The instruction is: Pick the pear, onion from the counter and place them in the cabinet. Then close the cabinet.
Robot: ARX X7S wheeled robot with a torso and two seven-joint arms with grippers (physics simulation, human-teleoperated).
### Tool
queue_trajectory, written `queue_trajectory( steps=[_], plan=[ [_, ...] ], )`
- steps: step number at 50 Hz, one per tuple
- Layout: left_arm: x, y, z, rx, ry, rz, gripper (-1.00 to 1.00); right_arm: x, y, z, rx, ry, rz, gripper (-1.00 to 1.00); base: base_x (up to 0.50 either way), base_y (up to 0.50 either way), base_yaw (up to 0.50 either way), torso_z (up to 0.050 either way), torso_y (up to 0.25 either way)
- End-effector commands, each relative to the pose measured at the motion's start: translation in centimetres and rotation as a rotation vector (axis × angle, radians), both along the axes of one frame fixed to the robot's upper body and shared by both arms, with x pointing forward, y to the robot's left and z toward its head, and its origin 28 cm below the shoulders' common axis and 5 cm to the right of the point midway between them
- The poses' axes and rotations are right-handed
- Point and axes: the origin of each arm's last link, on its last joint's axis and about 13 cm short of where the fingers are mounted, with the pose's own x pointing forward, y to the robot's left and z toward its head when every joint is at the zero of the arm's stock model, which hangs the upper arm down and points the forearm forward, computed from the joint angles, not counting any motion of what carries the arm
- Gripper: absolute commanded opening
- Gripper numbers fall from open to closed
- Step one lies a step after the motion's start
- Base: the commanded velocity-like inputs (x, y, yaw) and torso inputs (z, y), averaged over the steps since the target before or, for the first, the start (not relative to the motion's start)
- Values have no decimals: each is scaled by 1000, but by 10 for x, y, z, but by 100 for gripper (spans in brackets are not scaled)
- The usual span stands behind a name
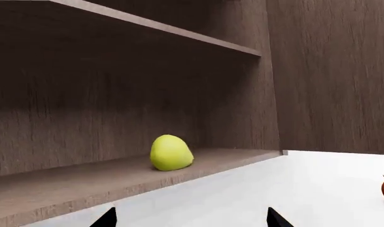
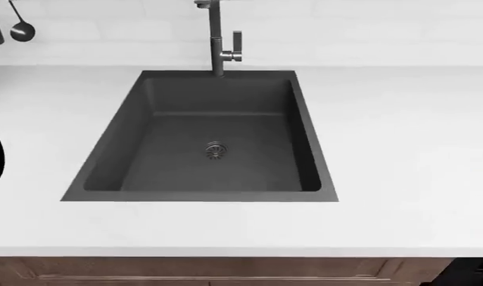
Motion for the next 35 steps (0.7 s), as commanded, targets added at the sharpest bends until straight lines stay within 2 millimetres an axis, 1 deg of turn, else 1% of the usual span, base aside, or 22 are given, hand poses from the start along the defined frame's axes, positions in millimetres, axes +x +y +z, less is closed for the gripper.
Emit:
queue_trajectory(
  steps=[1, 8, 16, 21, 26, 32, 35],
  plan=[
    [13, -2, -23, 87, 98, 51, 100, 18, 6, 5, -43, 14, -10, 100, -194, -500, 0, 0, 0],
    [20, 0, -36, 142, 144, 118, 100, 31, 9, 0, -67, 31, -19, 100, -168, -500, 0, 0, 0],
    [31, 11, -54, 157, 193, 191, 100, 43, 11, -12, -88, 82, -26, 100, -165, -500, 0, 0, 0],
    [32, 17, -62, 155, 208, 208, 100, 51, 10, -16, -85, 107, -60, 100, -166, -469, 0, 0, 0],
    [28, 21, -65, 178, 201, 201, 100, 57, 9, -16, -74, 118, -95, 100, -3, 0, 0, 0, -4],
    [24, 24, -70, 203, 199, 198, 100, 60, 3, -17, 2, 164, -163, 100, 9, 30, 0, 0, 0],
    [24, 26, -71, 205, 204, 199, 100, 65, 1, -20, 50, 203, -165, 100, 42, 14, 0, 0, 0]
  ],
)
